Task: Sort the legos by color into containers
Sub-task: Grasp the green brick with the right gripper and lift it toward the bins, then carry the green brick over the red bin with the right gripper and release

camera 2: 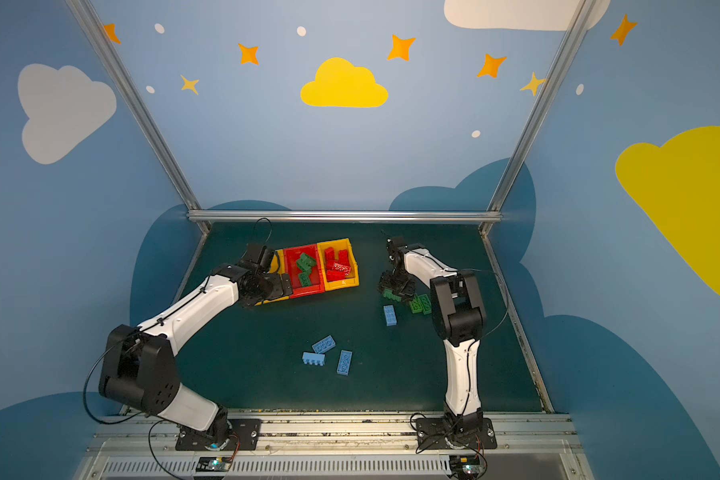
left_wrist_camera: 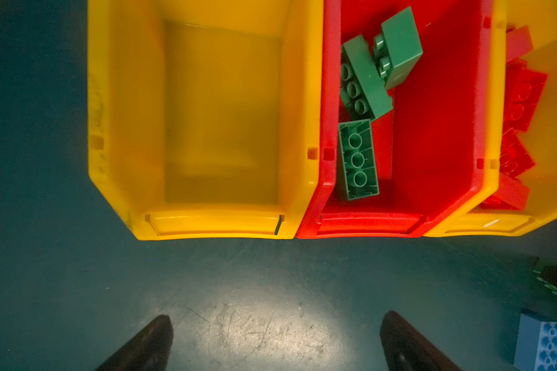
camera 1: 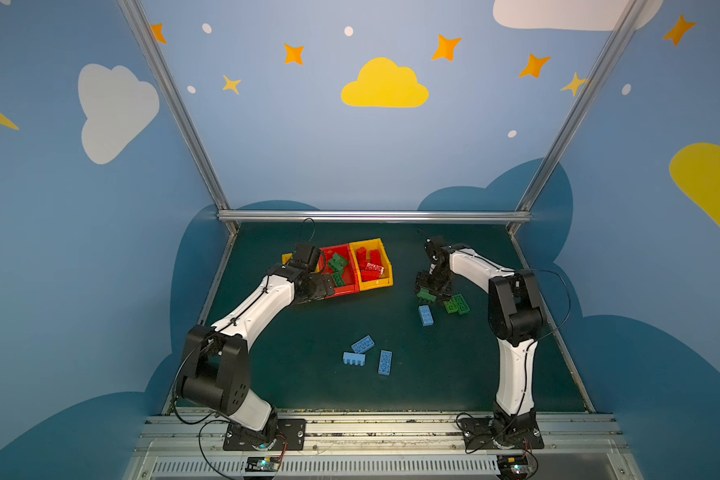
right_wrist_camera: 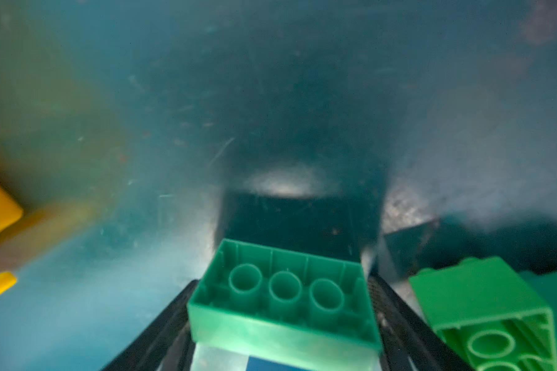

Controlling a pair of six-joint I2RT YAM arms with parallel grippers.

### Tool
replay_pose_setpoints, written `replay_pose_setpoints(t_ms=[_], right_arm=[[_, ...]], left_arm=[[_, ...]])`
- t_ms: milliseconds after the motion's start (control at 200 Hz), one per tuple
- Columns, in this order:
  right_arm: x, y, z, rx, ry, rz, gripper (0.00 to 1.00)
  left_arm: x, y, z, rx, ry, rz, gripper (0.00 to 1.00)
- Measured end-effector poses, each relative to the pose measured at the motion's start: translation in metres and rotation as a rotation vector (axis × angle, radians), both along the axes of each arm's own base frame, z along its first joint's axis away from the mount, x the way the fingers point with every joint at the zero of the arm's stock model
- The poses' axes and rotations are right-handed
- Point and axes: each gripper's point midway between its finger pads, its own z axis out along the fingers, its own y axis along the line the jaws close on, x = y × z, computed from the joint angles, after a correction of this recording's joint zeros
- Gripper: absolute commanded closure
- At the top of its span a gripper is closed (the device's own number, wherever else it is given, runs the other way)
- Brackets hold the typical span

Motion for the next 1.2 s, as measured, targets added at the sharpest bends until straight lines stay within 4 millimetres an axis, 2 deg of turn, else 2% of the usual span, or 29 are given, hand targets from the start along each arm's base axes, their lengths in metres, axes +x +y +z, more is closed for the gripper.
replay_pose_setpoints(t_ms=[185, 365, 460, 566, 726, 841, 941, 1041, 1201], right_arm=[[-0.003, -0.006, -0.001, -0.034, 0.011, 0.022, 0.46], [-0.008, -0.006, -0.001, -0.063, 0.021, 0.063, 0.50], [-0.010, 0.004, 0.005, -0.054, 0.020, 0.103, 0.50], [-0.005, 0.041, 0.025, 0.021, -0.036, 0.192, 0.50], [0.000, 0.128, 0.071, 0.204, -0.185, 0.378, 0.51], [-0.008, 0.182, 0.097, 0.345, -0.270, 0.503, 0.51], [-0.010, 0.212, 0.116, 0.435, -0.335, 0.581, 0.51], [-0.004, 0.232, 0.128, 0.503, -0.397, 0.633, 0.51], [0.006, 0.259, 0.123, 0.573, -0.444, 0.691, 0.51]], left_arm=[[-0.004, 0.004, -0.002, 0.002, 0.004, 0.008, 0.00], [-0.008, 0.006, 0.000, -0.001, -0.002, 0.013, 0.00], [-0.015, 0.009, 0.002, -0.003, -0.009, 0.021, 0.00], [-0.025, 0.013, 0.003, -0.008, -0.017, 0.032, 0.00], [-0.037, 0.021, 0.003, -0.010, -0.026, 0.059, 0.00], [-0.047, 0.029, 0.002, -0.002, -0.025, 0.076, 0.00], [-0.053, 0.034, 0.003, 0.004, -0.032, 0.090, 0.00], [-0.055, 0.039, 0.007, 0.009, -0.040, 0.104, 0.00], [-0.058, 0.043, 0.008, 0.019, -0.039, 0.114, 0.00]])
